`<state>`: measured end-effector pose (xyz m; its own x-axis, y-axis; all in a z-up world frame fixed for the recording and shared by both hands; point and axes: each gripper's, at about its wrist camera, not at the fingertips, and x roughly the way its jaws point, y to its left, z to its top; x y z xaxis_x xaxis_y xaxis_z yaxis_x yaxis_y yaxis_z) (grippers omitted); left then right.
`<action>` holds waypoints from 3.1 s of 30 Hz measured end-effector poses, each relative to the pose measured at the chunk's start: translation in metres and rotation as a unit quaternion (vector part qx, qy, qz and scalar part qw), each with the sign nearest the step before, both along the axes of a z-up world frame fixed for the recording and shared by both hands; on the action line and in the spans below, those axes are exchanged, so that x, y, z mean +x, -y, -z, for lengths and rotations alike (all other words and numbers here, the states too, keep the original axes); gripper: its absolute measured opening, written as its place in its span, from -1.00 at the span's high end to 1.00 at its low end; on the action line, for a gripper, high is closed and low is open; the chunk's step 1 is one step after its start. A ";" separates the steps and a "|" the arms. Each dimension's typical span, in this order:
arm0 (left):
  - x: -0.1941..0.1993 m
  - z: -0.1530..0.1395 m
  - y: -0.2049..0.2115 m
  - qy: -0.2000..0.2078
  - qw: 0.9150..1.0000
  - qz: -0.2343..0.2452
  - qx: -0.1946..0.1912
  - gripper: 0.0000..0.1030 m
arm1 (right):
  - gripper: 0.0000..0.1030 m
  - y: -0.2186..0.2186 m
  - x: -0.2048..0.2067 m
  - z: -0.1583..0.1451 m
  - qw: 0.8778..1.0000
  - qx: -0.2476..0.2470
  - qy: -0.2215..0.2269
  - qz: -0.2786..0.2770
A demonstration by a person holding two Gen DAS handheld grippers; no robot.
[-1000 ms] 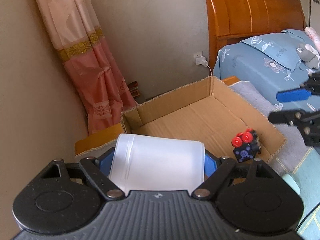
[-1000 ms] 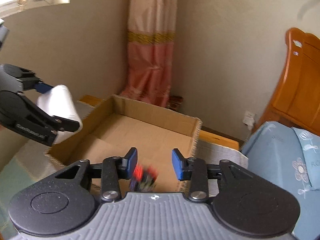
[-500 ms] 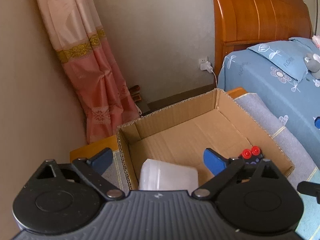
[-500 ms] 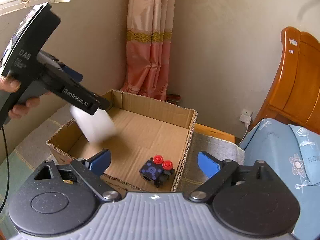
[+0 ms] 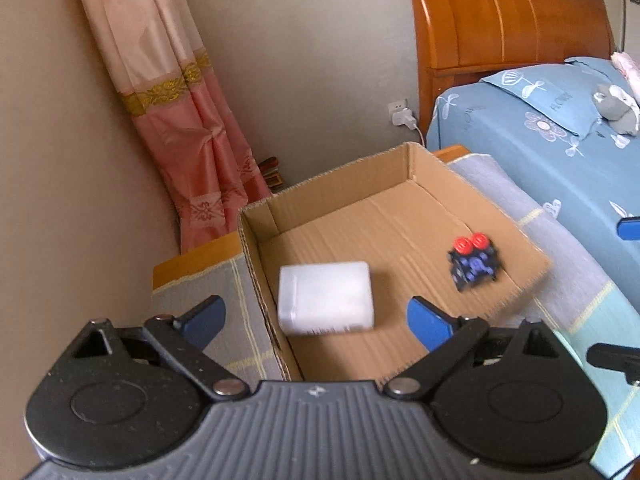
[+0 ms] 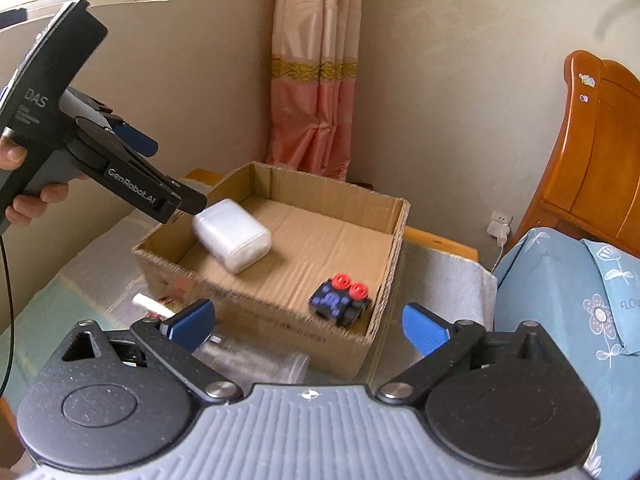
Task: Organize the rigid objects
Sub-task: 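Withdraw both open tools from the box back over the bed, then grasp clear red-label container with left tool while right tool grasps grey cat figurine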
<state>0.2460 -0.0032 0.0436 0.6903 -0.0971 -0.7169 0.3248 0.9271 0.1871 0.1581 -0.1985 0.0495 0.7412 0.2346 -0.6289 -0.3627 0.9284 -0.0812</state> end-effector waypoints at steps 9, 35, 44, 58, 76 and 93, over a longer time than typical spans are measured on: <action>-0.076 0.018 0.004 -0.008 0.999 0.031 -0.032 -0.89 | -1.00 0.004 -0.050 0.028 1.000 0.013 0.008 0.006; -0.187 0.106 0.016 -0.027 0.996 0.074 -0.030 -0.92 | -1.00 0.009 -0.124 0.128 0.999 0.020 -0.025 0.019; -0.182 0.109 0.000 -0.057 0.992 0.055 -0.100 -0.42 | -1.00 -0.010 -0.118 0.142 0.999 0.010 -0.033 -0.020; -0.170 0.112 -0.031 -0.061 0.996 -0.014 -0.061 -0.42 | -1.00 -0.034 -0.098 0.146 0.994 0.013 -0.040 -0.102; -0.149 0.140 -0.051 -0.068 0.992 -0.064 -0.088 -0.99 | -1.00 -0.048 -0.085 0.148 0.996 0.016 -0.036 -0.083; -0.155 0.142 -0.055 -0.041 0.993 -0.058 -0.096 -0.99 | -1.00 -0.062 -0.075 0.147 0.992 0.009 -0.043 -0.115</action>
